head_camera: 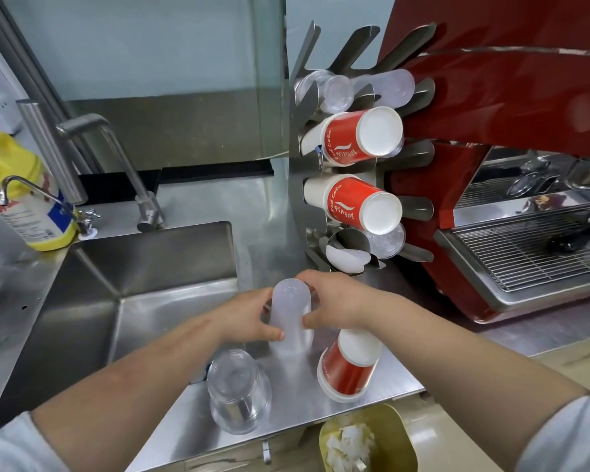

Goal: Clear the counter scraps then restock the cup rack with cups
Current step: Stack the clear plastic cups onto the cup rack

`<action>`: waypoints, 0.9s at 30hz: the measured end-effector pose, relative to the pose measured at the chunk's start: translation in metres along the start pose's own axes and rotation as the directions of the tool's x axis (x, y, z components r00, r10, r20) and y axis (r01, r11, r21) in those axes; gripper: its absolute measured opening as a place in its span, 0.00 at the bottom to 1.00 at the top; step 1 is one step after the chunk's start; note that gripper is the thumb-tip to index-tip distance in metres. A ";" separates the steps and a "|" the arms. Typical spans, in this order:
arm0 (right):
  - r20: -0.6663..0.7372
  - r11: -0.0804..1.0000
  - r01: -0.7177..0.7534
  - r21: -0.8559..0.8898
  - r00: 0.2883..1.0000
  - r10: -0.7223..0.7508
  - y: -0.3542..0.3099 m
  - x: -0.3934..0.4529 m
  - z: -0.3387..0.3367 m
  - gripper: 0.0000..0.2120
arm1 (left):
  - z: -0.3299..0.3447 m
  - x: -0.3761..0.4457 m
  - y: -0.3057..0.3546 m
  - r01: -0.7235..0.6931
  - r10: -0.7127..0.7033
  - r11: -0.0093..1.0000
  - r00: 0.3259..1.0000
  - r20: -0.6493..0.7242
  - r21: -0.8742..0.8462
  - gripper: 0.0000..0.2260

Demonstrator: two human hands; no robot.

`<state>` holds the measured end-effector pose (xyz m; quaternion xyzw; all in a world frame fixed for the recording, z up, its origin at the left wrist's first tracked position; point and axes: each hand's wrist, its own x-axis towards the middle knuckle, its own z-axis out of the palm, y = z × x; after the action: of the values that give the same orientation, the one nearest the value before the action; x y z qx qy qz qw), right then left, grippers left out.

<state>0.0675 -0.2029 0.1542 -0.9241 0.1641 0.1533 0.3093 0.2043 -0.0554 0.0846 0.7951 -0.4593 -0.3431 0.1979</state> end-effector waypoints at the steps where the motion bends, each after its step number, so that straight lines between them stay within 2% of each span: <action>1: 0.007 1.000 0.012 -0.018 1.000 -0.012 -0.002 0.000 0.000 0.24 | 0.002 0.002 -0.002 0.001 -0.002 1.000 1.000 0.011 0.012 0.27; 3: 0.015 0.998 0.021 -0.052 1.000 -0.020 -0.005 0.000 0.001 0.21 | 0.006 0.006 -0.006 -0.001 0.001 1.000 1.000 0.024 0.030 0.26; 6: -0.003 0.997 0.011 -0.075 1.000 -0.011 -0.004 0.007 0.003 0.23 | 0.008 0.010 -0.008 -0.004 0.005 1.000 1.000 -0.013 0.030 0.25; 10: -0.074 1.000 0.000 -0.013 0.997 -0.001 0.004 0.013 0.004 0.26 | 0.006 0.012 -0.005 -0.002 0.002 1.000 0.998 -0.060 0.003 0.17; 12: -0.101 1.000 0.013 0.007 0.995 -0.012 0.006 0.013 0.003 0.27 | 0.004 0.011 -0.002 -0.011 0.009 1.000 0.996 -0.090 -0.026 0.16; 18: -0.191 0.987 0.106 0.121 0.978 -0.082 0.002 0.001 -0.006 0.27 | -0.008 -0.003 0.012 -0.071 0.055 0.995 0.977 -0.206 -0.071 0.19; 22: -0.268 0.965 0.201 0.169 0.952 -0.151 -0.003 -0.021 -0.017 0.27 | -0.020 -0.018 0.025 -0.132 0.111 0.990 0.951 -0.290 -0.056 0.30; 27: -0.368 0.932 0.293 0.212 0.908 -0.201 -0.003 -0.053 -0.021 0.25 | -0.026 -0.040 0.048 -0.164 0.170 0.985 0.926 -0.337 0.046 0.32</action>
<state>0.0252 -0.2024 0.1924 -0.9007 0.1146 -0.0726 0.4127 0.1809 -0.0450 0.1473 0.8019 -0.4872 -0.1790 0.2959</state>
